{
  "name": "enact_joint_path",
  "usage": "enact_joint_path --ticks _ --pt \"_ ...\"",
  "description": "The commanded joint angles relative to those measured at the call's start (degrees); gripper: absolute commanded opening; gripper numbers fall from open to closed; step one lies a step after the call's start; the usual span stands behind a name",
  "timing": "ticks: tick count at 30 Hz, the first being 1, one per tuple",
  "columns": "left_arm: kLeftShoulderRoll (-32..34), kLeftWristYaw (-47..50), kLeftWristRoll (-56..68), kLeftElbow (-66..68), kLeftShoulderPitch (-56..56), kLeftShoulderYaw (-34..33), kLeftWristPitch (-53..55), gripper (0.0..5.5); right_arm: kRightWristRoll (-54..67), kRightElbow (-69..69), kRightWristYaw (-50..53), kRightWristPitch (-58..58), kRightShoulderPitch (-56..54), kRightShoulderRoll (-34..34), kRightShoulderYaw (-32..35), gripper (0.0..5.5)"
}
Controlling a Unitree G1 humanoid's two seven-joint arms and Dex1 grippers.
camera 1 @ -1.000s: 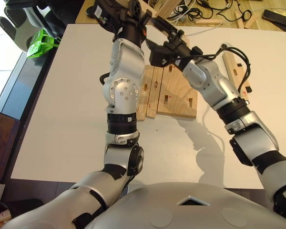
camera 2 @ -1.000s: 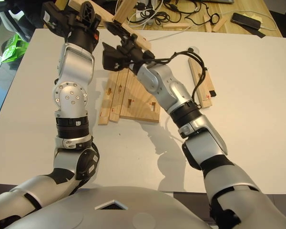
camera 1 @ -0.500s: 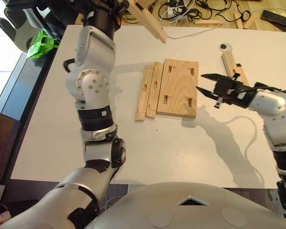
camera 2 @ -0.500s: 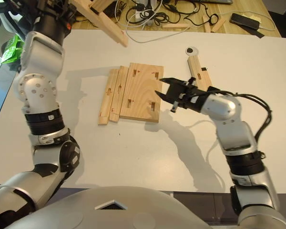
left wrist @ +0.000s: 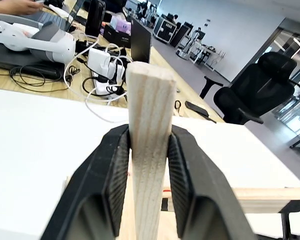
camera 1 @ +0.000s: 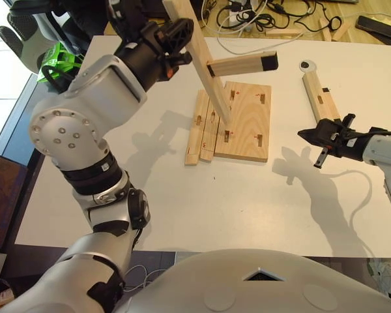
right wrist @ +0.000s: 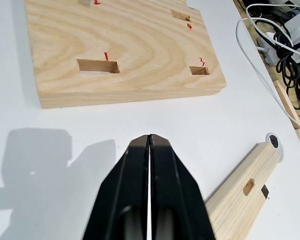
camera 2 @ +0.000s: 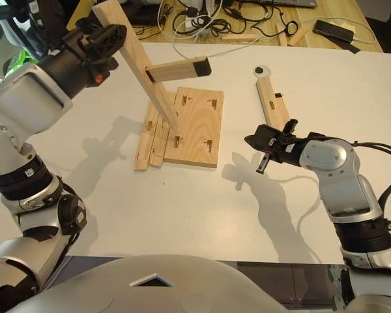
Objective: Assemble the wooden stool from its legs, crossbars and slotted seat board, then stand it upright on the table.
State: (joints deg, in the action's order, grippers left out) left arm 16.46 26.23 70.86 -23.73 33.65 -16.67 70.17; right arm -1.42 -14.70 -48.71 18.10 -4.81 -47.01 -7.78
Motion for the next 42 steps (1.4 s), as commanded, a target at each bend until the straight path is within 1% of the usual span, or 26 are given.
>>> enact_joint_path --ticks 1,5,10,15,19,22,25,33,38,42 --pt "0.23 4.35 2.94 -2.29 -2.65 2.02 3.48 1.02 -1.03 0.63 1.19 -0.85 -0.71 1.05 -0.69 0.0" --pt "-0.46 7.16 3.5 -2.56 -3.73 3.57 3.63 1.02 -2.03 1.45 1.52 -1.76 -1.0 1.46 -1.21 0.0" --pt "-1.38 9.7 -1.11 -2.29 -2.53 6.04 1.92 1.02 -2.68 1.32 1.86 -1.99 -1.01 2.39 -2.22 0.0" --pt "-2.07 9.98 -4.41 -1.61 -0.64 8.21 1.87 1.02 -3.48 1.84 2.32 -2.89 -1.1 2.8 -3.04 0.0" --pt "-3.82 8.43 -8.37 -0.65 1.04 9.43 -0.61 1.02 -3.97 2.62 2.32 -3.6 -1.85 3.3 -3.68 0.0" --pt "-5.53 6.28 -13.08 0.09 0.08 11.39 -2.98 1.02 -4.47 3.29 2.13 -4.19 -2.64 3.65 -3.9 0.0" --pt "-5.91 2.36 -18.53 1.48 -1.14 13.55 -6.3 1.02 -4.6 3.74 1.74 -4.6 -3.3 3.6 -3.91 0.0" --pt "-4.14 -8.47 -31.72 -0.78 -8.83 19.85 -15.85 1.02 -4.98 5.36 1.55 -5.95 -4.89 3.25 -3.46 0.0" --pt "-4.58 -13.93 -42.78 2.15 -12.46 23.61 -29.05 1.02 -5.38 6.26 2.4 -6.77 -5.48 3.58 -3.36 0.0" --pt "-6.8 -16.8 -49.24 9.01 -12.86 26.11 -36.28 1.02 -5.54 7.34 2.85 -7.71 -6.1 3.65 -3.1 0.0"
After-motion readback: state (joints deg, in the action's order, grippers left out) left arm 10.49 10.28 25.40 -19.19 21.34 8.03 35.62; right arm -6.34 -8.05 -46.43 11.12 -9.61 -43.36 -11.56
